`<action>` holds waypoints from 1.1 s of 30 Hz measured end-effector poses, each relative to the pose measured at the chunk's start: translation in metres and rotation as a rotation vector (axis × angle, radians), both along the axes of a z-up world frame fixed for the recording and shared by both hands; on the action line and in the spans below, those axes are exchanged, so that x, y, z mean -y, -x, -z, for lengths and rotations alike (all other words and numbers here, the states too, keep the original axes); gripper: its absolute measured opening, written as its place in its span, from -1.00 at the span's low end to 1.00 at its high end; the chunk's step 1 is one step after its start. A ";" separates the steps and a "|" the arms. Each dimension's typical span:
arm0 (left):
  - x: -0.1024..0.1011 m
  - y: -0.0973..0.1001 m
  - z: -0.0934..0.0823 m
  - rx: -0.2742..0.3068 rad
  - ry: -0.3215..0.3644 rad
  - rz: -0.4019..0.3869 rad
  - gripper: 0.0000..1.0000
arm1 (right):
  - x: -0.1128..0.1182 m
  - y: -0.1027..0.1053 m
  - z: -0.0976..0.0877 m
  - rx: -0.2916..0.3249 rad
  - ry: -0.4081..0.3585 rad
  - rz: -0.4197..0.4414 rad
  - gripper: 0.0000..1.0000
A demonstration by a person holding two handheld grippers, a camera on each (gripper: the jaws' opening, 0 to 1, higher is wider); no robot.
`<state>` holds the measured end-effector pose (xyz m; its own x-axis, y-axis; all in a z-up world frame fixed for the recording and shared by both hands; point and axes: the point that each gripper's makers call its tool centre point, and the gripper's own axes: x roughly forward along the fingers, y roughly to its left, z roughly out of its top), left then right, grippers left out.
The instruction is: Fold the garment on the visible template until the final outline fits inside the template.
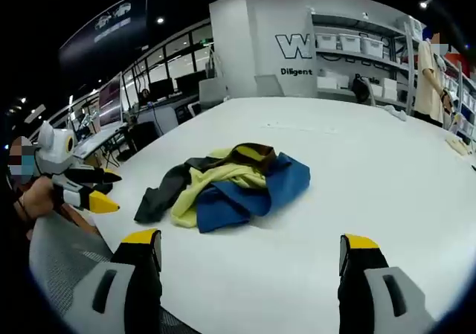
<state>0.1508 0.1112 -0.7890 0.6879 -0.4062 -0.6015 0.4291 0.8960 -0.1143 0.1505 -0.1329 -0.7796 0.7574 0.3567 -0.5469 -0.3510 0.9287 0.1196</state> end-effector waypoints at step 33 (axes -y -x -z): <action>0.006 -0.003 -0.006 0.046 -0.008 0.022 0.89 | 0.002 0.001 0.000 -0.006 -0.004 0.005 0.98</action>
